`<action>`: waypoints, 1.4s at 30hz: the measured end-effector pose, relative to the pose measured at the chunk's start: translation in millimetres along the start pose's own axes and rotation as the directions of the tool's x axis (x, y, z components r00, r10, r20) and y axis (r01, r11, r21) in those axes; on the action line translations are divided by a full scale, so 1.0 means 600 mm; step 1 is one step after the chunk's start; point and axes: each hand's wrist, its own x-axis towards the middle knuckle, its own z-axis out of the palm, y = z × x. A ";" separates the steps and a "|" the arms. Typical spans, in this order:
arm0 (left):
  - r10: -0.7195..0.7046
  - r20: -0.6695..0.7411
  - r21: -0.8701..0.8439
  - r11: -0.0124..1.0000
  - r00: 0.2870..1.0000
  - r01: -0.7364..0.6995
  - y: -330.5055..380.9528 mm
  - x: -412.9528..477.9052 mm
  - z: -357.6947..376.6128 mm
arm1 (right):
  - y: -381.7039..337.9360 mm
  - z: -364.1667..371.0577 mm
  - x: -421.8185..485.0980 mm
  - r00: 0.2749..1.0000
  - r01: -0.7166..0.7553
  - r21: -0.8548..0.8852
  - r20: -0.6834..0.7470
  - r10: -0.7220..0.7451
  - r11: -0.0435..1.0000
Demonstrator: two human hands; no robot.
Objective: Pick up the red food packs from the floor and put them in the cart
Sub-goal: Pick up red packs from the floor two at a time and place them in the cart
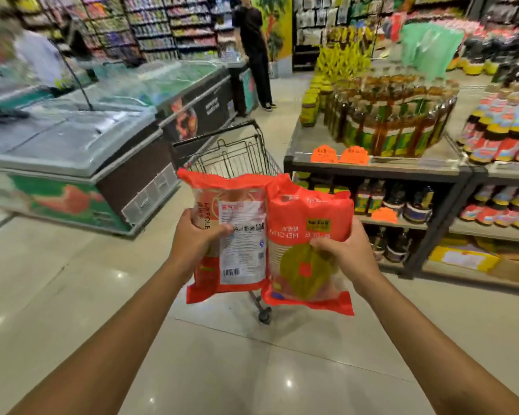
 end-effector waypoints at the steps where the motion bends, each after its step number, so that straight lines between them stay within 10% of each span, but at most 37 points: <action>1: -0.006 -0.015 -0.005 1.000 1.000 0.006 -0.014 0.015 -0.033 | -0.004 0.037 0.005 1.000 0.006 -0.002 0.013 -0.006 1.000; 17: -0.093 0.002 -0.029 0.995 0.996 0.093 -0.156 0.320 -0.334 | -0.017 0.451 0.141 0.998 -0.060 -0.059 -0.029 0.058 0.997; 32: -0.145 -0.028 0.070 0.987 0.989 0.147 -0.158 0.689 -0.301 | 0.029 0.595 0.523 0.985 -0.165 0.114 -0.026 0.169 0.980; 42: -0.115 0.323 0.120 0.990 0.940 0.080 -0.151 0.935 -0.058 | 0.077 0.483 0.672 0.889 -0.260 0.182 -0.337 0.308 0.948</action>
